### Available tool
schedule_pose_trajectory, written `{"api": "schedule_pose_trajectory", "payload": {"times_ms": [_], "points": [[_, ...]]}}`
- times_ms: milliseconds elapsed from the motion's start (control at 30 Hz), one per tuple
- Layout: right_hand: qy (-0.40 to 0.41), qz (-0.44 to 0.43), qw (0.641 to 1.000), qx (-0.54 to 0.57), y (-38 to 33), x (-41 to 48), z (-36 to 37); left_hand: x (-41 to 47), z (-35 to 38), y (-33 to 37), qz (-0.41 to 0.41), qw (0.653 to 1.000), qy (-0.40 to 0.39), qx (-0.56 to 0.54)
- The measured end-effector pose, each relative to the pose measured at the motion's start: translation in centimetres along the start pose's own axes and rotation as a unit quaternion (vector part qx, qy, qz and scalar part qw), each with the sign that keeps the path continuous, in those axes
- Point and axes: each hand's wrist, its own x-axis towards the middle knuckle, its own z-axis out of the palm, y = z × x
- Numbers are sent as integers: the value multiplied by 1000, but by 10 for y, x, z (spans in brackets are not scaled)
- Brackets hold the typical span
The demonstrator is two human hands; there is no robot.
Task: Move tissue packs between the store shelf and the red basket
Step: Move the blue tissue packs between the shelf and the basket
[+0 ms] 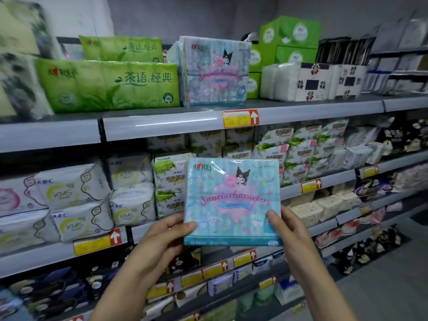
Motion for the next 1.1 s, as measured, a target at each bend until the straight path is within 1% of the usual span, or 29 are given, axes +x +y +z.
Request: {"api": "schedule_pose_trajectory", "payload": {"times_ms": [67, 300, 367, 500, 667, 867, 1000, 1100], "points": [[-20, -4, 1000, 7, -11, 18, -9, 8, 13, 9, 22, 1000, 17, -3], [-142, -5, 990, 16, -45, 80, -47, 31, 71, 33, 95, 993, 67, 11], [-163, -2, 986, 22, -53, 95, -57, 41, 83, 38, 113, 990, 81, 16], [-170, 11, 985, 6, -63, 125, -73, 54, 105, 46, 127, 989, 73, 21], [-192, -15, 981, 2, -71, 151, -86, 67, 114, 50, 115, 991, 65, 33], [-219, -30, 975, -7, -76, 167, -69, 63, 107, 66, 139, 986, 89, 26], [-208, -56, 976, 7, -79, 170, -49, 56, 96, 79, 172, 976, 97, 88], [-215, -79, 973, 16, -81, 173, -39, 54, 93, 89, 203, 963, 118, 131]]}}
